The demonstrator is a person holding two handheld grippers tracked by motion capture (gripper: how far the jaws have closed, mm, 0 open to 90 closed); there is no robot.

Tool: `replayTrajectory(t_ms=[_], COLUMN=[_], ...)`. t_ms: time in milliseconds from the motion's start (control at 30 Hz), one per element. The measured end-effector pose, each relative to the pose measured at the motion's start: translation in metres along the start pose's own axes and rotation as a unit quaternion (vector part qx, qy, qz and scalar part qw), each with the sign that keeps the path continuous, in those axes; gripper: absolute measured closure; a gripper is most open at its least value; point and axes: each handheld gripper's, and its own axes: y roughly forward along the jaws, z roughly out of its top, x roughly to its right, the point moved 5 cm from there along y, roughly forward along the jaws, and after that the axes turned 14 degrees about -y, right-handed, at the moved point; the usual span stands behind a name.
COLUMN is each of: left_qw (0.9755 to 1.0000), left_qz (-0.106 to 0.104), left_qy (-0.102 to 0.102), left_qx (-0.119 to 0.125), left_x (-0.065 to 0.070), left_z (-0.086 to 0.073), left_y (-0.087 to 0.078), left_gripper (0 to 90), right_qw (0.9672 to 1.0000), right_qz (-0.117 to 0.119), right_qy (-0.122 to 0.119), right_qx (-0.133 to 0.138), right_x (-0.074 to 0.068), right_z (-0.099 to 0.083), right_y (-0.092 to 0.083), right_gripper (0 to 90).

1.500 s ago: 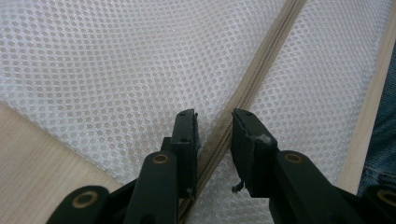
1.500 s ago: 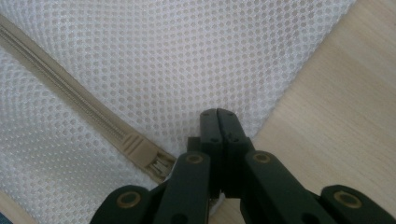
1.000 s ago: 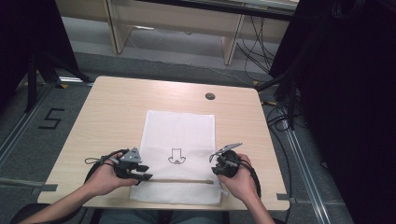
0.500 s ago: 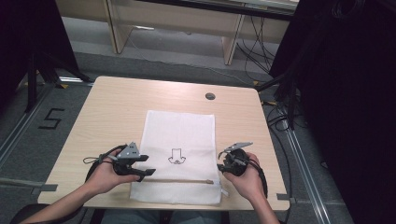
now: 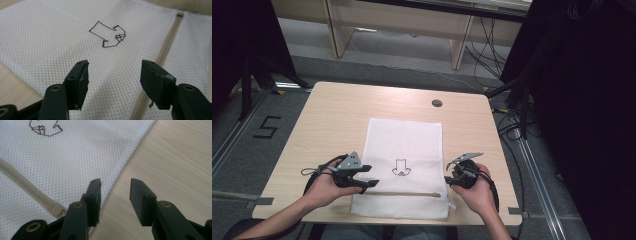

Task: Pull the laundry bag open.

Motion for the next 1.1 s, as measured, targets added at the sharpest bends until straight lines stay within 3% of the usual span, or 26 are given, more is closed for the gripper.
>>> replayTrajectory(t_ms=[133, 167, 200, 233, 267, 367, 467, 533, 567, 600, 633, 800, 833, 900, 967, 1033, 1100], left_qw=[1.0000, 1.0000, 1.0000, 1.0000, 1.0000, 1.0000, 0.9999, 0.9998, 0.9997, 0.9996, 0.9992, 0.9984, 0.9979, 0.9970, 0.9958, 0.9947, 0.9938], left_qz=[0.000, 0.000, -0.001, 0.001, -0.001, -0.006, -0.011, -0.014, -0.016, -0.017, -0.019, -0.037, -0.044, -0.051, -0.063, -0.069, -0.077], left_qy=[0.000, 0.000, 0.003, -0.005, 0.006, 0.003, 0.011, 0.011, 0.018, 0.023, 0.033, 0.042, 0.047, 0.057, 0.064, 0.073, 0.076], left_qx=[0.004, 0.004, 0.002, -0.001, -0.001, -0.002, 0.000, -0.006, -0.003, -0.007, -0.010, -0.005, -0.011, -0.012, -0.017, -0.023, -0.028], left_x=[0.000, 0.000, 0.000, 0.002, 0.001, 0.004, 0.006, 0.008, 0.012, 0.014, 0.015, 0.024, 0.029, 0.034, 0.039, 0.044, 0.049], left_z=[0.000, 0.000, 0.001, 0.001, 0.002, 0.005, 0.007, 0.007, 0.008, 0.009, 0.010, 0.016, 0.019, 0.021, 0.023, 0.025, 0.027], left_y=[-0.001, -0.001, 0.000, 0.000, 0.001, 0.003, 0.005, 0.004, 0.006, 0.005, 0.006, 0.010, 0.012, 0.016, 0.021, 0.026, 0.032], left_gripper=[39.7, 39.8, 39.8, 39.9, 39.8, 39.3, 37.8, 37.9, 38.1, 38.5, 38.8, 40.4, 40.8, 41.6, 42.3, 43.0, 43.5], right_qw=[0.9999, 0.9998, 0.9997, 0.9997, 0.9997, 0.9996, 0.9988, 0.9990, 0.9982, 0.9983, 0.9981, 0.9973, 0.9965, 0.9961, 0.9955, 0.9950, 0.9938], right_qz=[0.013, 0.015, 0.022, 0.021, 0.023, 0.021, 0.021, 0.027, 0.023, 0.031, 0.031, 0.043, 0.055, 0.061, 0.070, 0.076, 0.083], right_qy=[-0.002, -0.013, 0.002, -0.007, 0.000, -0.013, -0.043, -0.030, -0.053, -0.038, -0.041, -0.041, -0.025, -0.037, -0.022, -0.032, -0.024], right_qx=[-0.008, -0.003, -0.008, -0.006, -0.010, -0.016, -0.012, -0.020, -0.017, -0.030, -0.035, -0.044, -0.057, -0.052, -0.059, -0.057, -0.070], right_x=[-0.004, -0.003, -0.007, -0.006, -0.008, -0.008, -0.008, -0.011, -0.010, -0.014, -0.014, -0.015, -0.020, -0.021, -0.024, -0.025, -0.028], right_z=[-0.005, -0.006, -0.008, -0.009, -0.010, -0.010, -0.009, -0.009, -0.009, -0.010, -0.011, -0.015, -0.017, -0.017, -0.017, -0.017, -0.018], right_y=[-0.001, -0.001, -0.003, -0.003, -0.005, -0.006, -0.006, -0.008, -0.009, -0.011, -0.012, -0.011, -0.012, -0.010, -0.010, -0.006, -0.003], right_gripper=[65.5, 67.2, 69.3, 71.4, 73.4, 78.7, 80.0, 81.4, 85.2, 87.6, 89.8, 90.0, 90.0, 90.0, 90.0, 90.0, 90.0])
